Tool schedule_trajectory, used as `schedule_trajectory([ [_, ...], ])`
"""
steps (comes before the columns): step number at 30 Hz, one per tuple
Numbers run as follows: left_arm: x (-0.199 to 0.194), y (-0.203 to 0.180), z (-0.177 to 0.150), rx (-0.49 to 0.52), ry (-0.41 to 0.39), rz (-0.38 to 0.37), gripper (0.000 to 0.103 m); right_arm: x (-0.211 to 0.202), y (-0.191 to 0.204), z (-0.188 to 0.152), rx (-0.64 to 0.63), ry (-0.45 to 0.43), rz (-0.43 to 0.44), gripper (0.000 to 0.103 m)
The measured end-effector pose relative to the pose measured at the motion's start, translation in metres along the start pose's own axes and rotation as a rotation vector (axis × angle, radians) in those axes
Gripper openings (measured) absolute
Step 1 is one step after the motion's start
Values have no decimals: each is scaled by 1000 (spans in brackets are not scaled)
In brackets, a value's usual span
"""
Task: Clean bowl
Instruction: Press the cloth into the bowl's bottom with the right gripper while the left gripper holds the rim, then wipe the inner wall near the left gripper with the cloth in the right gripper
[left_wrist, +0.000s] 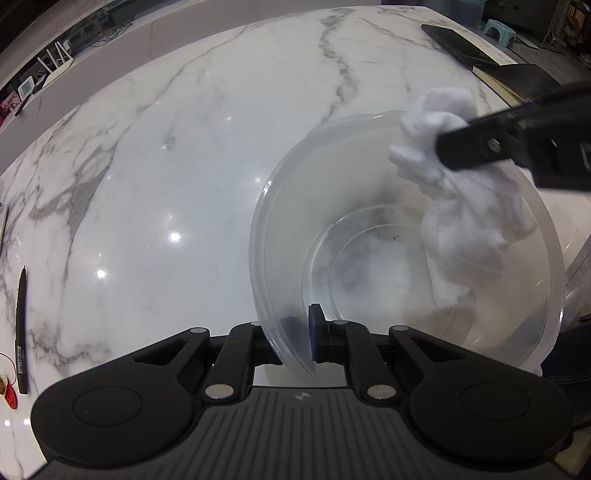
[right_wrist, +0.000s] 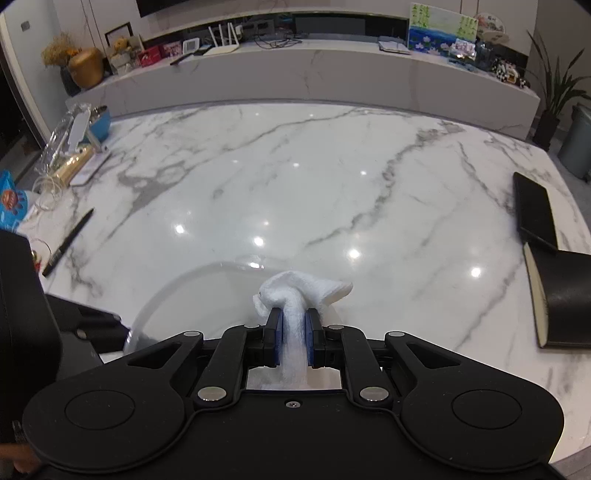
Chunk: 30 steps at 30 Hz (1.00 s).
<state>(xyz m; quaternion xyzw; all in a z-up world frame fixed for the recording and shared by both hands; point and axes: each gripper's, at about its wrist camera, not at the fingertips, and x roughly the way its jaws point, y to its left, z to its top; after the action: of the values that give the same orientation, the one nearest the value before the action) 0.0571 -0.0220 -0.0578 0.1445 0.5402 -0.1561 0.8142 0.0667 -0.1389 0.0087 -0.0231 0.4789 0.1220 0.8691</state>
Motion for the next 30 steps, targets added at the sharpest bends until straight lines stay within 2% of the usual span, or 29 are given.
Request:
schedule_trajectory([
  [7,2,1,1,-2,1,3,10,-10,-3,-9,-26,23,-6,11],
  [29,6,7,3,-4,2,8,10,-25,11,-27,-114,158,113,11],
  [30,7,7,3,-2,2,8,10,-17,21,-35,-120,160,118,11],
])
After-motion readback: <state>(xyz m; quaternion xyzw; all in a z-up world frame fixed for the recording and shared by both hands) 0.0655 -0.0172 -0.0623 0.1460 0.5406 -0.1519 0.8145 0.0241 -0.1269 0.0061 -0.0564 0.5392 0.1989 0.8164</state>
